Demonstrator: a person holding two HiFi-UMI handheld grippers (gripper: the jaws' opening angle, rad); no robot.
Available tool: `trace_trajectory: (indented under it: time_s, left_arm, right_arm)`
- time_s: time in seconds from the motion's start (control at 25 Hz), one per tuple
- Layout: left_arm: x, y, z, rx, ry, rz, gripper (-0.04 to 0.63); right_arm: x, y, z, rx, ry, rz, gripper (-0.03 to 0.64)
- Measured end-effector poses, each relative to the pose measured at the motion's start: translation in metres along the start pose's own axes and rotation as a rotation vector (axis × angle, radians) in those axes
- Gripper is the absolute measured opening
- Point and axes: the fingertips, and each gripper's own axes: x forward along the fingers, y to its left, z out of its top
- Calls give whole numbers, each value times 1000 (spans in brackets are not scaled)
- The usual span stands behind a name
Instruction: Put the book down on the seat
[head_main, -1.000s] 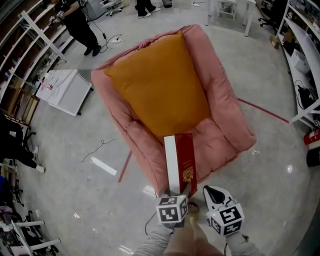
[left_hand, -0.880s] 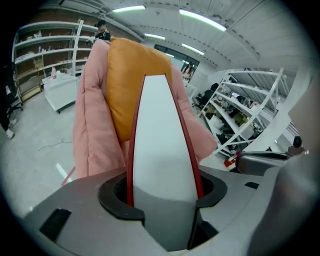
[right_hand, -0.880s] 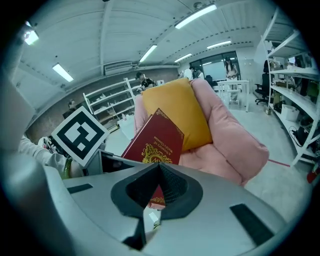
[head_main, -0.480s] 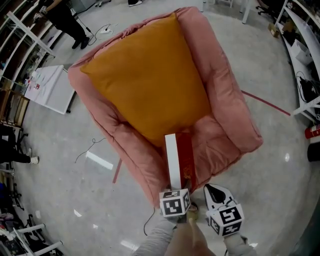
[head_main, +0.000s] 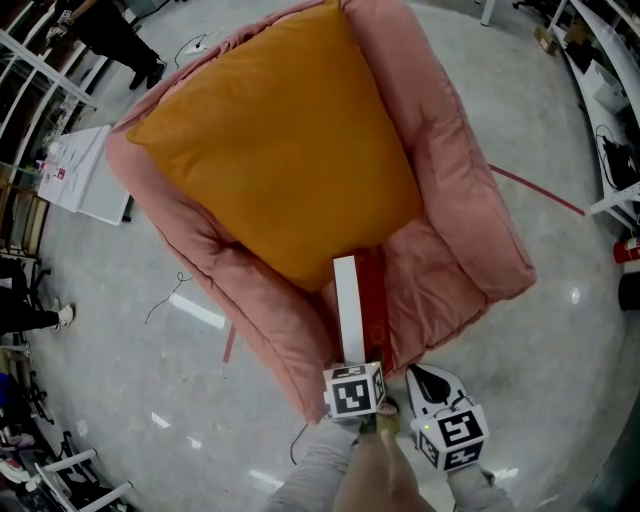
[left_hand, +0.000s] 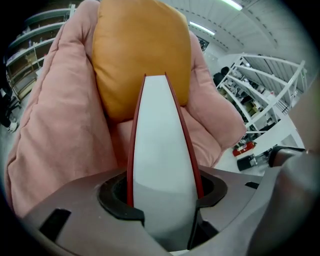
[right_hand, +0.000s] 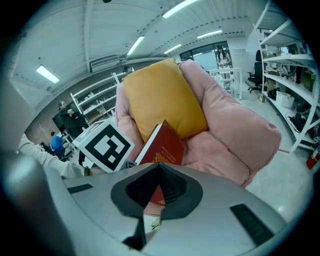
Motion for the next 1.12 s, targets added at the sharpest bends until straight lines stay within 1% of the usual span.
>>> trace_trajectory:
  time_s: [0.2,0.32,0.48,0.6,0.76,0.88,1.0,1.08,1.12]
  left_arm:
    - [14,2,-5,23,43,18,264]
    - [18,1,-3,29,50,15,269]
    - [13,-3,-3,46,46,-14,330]
    - [0,0,-4,67,46,9,344]
    - [-17,-3,-4,71,24,8,344]
    - [-34,-3,-8,61,16,9,344]
    - [-57,-8,-11,49,-1,-27,341]
    - [-73,-17,-12,47,-19,-56,318]
    - [-82,-21,-11,48,-37,-66,286]
  right_arm:
    - [3,-2,-3,8,2,-8,5]
    - [1,-2,-2,9,-1,-9,5]
    - [-6,4,1,3,-11,-5,5]
    - [-14,9,3,-4,-16,-5,5]
    - [-25,14,7,-21,-29,-6,5]
    - [-36,21,11,-32,-42,-4,5]
    - [-47,31,16,-46,-52,1,5]
    - [-56,35,19,-57,-60,7,5]
    - [-62,36,20,-63,-66,9,5]
